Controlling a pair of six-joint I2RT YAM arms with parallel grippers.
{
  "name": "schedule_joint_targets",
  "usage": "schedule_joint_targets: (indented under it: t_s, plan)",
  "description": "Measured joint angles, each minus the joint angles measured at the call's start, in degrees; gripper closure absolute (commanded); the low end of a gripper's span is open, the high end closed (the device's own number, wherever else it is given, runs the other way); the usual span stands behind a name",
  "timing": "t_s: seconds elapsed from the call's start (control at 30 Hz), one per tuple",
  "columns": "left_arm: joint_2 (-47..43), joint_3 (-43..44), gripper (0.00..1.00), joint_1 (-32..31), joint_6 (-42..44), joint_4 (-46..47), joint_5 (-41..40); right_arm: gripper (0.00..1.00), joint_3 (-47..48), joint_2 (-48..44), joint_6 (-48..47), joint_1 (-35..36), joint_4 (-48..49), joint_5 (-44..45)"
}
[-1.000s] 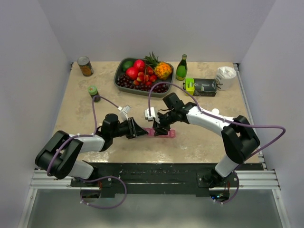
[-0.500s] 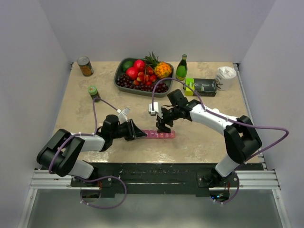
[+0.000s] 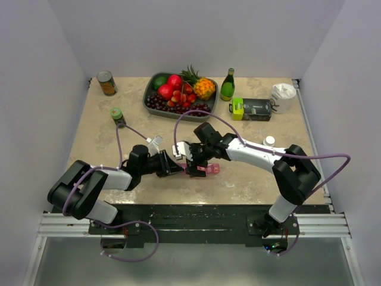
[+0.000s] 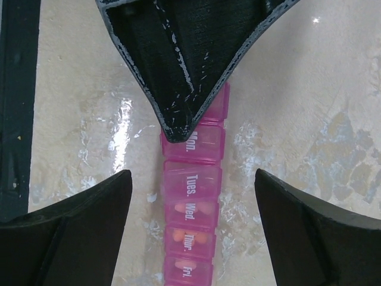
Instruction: Sort the pills into containers
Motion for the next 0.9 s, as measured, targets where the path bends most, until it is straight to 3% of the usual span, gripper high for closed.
schedule_joint_targets:
  t_s: [0.17,0.43,0.9]
  plan:
    - [0.22,-0.04,1.0,0.0,-0.31,0.55,0.15,0.23,-0.02,1.36,1.03,0.68,0.94,2.71]
    - [0.76,-0.07,1.0,0.04,-0.31,0.79,-0.09,0.48,-0.02,1.46,2.69,0.55,2.03,5.01]
    - [2.54,-0.07,1.0,0.74,-0.24,1.16,-0.07,0.55,-0.02,-0.5,4.79,-4.17,3.19,6.32]
